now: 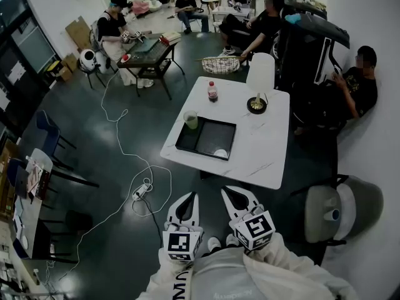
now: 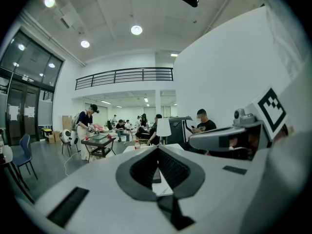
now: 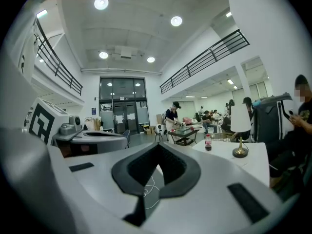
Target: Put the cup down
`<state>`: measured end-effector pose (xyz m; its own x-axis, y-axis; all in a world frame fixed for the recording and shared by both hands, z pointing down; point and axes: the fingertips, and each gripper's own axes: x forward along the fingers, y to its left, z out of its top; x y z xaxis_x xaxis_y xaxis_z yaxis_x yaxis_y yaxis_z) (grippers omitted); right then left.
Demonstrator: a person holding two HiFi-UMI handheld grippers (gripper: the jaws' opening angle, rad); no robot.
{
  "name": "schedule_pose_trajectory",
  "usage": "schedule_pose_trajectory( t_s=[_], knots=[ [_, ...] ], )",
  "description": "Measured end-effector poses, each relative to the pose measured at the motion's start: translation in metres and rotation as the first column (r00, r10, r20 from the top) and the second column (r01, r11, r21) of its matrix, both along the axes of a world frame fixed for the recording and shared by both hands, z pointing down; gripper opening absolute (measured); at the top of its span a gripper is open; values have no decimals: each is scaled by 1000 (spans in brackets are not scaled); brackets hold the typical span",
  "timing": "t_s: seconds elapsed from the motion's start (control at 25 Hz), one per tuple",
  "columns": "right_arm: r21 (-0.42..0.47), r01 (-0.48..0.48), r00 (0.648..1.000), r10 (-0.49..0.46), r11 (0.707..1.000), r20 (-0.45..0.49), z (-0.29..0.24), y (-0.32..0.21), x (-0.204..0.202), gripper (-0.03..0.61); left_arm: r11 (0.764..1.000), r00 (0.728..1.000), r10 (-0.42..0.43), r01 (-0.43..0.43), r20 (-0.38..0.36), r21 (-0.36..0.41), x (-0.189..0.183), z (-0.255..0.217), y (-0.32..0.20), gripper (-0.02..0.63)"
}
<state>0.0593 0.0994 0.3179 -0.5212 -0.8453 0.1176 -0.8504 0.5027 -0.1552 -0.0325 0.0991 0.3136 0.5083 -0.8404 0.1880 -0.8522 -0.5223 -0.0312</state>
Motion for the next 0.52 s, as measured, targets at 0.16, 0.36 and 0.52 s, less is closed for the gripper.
schedule_pose_trajectory(
  t_s=[0.16, 0.36, 0.52],
  knots=[
    [0, -6, 1000, 6, 1000, -7, 0, -4, 0, 5, 1000, 1000, 5, -5, 2, -1, 1, 0, -2, 11],
    [-12, -3, 1000, 3, 1000, -9, 4, -7, -3, 5, 1000, 1000, 4, -4, 4, -9, -2, 3, -4, 11],
    [-11, 2, 1000, -2, 1000, -10, 5, -9, -8, 5, 1000, 1000, 1, -1, 3, -3, -7, 3, -7, 11]
  ],
)
